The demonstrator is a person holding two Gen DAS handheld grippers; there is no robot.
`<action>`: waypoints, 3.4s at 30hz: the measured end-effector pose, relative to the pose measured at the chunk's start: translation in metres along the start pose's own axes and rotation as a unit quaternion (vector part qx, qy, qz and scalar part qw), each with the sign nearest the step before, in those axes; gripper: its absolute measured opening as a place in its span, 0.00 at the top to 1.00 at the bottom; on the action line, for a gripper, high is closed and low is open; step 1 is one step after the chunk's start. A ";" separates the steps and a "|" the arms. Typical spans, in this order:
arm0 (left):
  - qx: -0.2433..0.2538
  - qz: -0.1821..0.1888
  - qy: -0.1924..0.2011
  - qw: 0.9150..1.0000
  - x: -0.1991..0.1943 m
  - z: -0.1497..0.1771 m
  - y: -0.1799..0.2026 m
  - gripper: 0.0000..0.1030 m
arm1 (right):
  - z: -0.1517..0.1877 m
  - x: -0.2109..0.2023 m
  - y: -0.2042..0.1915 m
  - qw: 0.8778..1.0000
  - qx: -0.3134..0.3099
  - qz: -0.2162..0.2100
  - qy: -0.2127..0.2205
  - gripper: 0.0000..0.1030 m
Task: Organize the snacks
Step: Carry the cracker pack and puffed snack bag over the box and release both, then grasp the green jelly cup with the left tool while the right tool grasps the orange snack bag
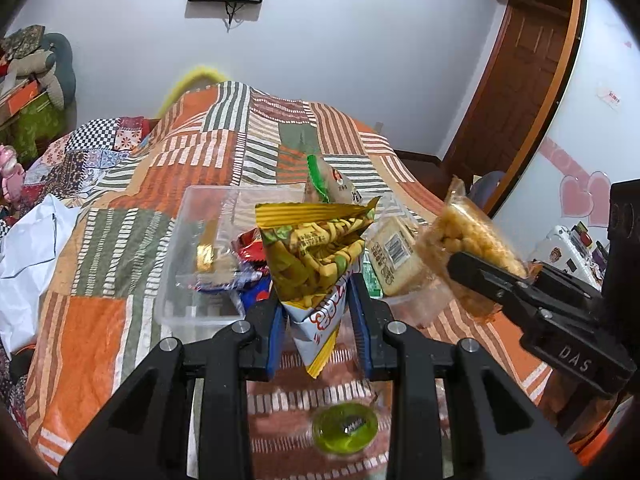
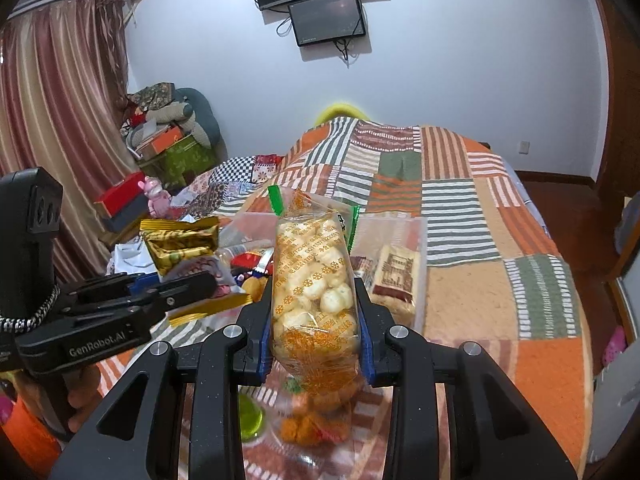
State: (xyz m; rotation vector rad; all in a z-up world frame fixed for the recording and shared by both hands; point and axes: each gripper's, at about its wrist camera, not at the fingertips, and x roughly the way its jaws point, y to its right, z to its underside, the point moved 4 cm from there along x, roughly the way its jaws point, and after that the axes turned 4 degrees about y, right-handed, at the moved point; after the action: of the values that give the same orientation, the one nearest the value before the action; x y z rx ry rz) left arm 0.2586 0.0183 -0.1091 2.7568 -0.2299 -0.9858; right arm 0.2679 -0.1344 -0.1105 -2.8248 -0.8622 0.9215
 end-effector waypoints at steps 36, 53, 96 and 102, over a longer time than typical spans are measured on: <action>0.013 -0.034 -0.024 0.999 0.057 -0.002 -0.008 0.62 | 0.003 0.062 0.003 0.998 -0.017 0.003 -0.065 0.68; 0.036 -0.042 -0.008 0.998 0.006 0.013 -0.001 0.42 | -0.006 0.010 -0.003 0.998 -0.063 0.023 -0.020 0.56; 0.006 -0.030 -0.069 0.997 -0.010 0.116 -0.016 0.56 | 0.073 0.021 0.000 0.993 -0.012 0.006 -0.121 0.37; 0.011 -0.029 -0.073 0.997 -0.004 0.114 -0.016 0.55 | 0.078 0.036 -0.003 0.989 -0.003 0.016 -0.146 0.19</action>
State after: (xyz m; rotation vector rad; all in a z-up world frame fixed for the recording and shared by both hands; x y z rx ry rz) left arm 0.1836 0.0184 -0.1968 2.7264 -0.1836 -1.2099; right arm 0.2471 -0.1229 -0.1932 -2.7561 -0.8473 1.3637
